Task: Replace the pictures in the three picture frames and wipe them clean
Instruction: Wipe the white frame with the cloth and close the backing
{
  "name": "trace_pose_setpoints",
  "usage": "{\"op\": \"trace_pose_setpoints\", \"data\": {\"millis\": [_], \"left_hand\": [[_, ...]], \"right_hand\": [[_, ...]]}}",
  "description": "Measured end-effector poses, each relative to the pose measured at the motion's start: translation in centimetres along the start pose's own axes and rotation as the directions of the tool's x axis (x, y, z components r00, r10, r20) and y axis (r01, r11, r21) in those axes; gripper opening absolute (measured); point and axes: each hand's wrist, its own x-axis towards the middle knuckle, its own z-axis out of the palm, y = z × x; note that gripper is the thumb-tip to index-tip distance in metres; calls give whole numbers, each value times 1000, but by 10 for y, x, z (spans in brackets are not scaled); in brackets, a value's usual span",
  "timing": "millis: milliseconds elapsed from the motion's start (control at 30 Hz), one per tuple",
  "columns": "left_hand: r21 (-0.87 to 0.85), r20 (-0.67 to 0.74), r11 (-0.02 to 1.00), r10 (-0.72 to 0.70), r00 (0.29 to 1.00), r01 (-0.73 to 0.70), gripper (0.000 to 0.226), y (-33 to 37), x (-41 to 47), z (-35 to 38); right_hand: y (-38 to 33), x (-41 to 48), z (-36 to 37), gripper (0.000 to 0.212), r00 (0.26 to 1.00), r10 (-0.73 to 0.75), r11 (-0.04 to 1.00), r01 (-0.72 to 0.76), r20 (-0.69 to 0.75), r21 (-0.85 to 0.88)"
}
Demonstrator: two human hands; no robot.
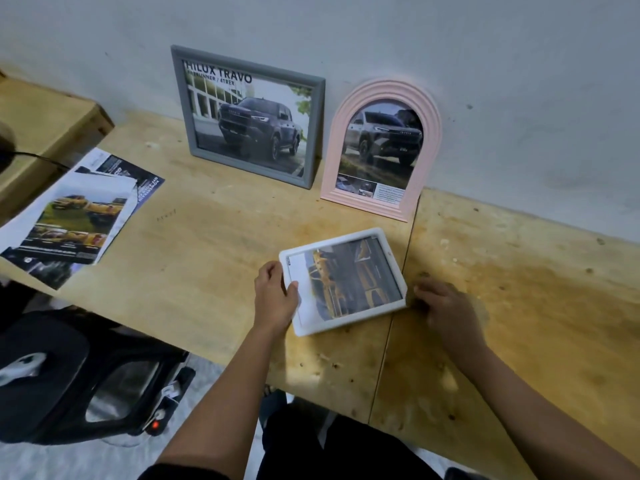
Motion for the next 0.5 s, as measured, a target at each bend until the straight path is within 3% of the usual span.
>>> {"op": "trace_pose_setpoints", "data": {"millis": [67, 100, 167, 233, 367, 500], "left_hand": [[-27, -15, 1000, 6, 1000, -6, 45, 0, -2, 3], [-41, -25, 999, 13, 1000, -14, 45, 0, -4, 5], [-41, -46, 999, 20, 999, -22, 45, 0, -6, 10], [13, -69, 1000, 27, 997, -26, 46, -2, -6, 17], [133, -110, 991, 39, 993, -24, 47, -5, -6, 25], [178, -114, 984, 45, 992, -24, 46, -4, -5, 27]], "right_hand": [[10, 4, -11, 29, 962, 266, 953, -253, -59, 166], [11, 5, -15, 27, 942, 320, 928, -291, -98, 232], [2, 5, -16, 28, 941, 303, 921, -248, -153, 299], [-18, -2, -3, 31, 965, 233, 922, -181, -117, 341], [-44, -26, 41, 35, 989, 151, 980, -148, -9, 137], [-45, -21, 53, 42, 981, 196, 969, -195, 10, 153]]}}
